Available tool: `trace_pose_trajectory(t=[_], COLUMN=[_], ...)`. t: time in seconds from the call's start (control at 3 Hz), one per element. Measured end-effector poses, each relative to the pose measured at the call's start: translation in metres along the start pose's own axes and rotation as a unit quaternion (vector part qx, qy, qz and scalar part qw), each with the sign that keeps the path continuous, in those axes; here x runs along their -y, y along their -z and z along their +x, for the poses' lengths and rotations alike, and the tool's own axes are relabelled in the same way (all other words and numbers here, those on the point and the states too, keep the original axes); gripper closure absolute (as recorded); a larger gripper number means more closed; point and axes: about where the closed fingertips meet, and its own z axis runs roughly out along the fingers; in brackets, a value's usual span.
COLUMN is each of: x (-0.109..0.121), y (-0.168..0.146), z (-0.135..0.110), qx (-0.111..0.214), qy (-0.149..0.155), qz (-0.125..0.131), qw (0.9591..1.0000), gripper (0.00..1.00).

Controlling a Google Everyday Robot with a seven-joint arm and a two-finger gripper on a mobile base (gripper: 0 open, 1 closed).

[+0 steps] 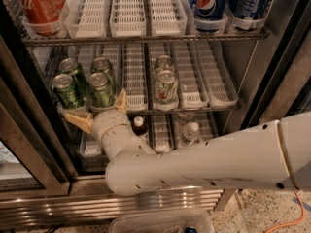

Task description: Pick green can from middle shelf of fridge

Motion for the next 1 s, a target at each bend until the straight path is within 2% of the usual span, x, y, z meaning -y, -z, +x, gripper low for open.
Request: trace_pose_trajectory(t=[0.33,0.67,1.0], x=[0.008,0.013,0.022], y=[-0.005,-0.007,-0.016], z=[-0.003,-0.004,-0.005], qx=[0.001,0.002,0.005], qy=[0.001,0.003,0.001], qz=[0.007,0.015,0.024], qw=[1.0,0.9999,0.9997], gripper=[0.02,0.21,0.31])
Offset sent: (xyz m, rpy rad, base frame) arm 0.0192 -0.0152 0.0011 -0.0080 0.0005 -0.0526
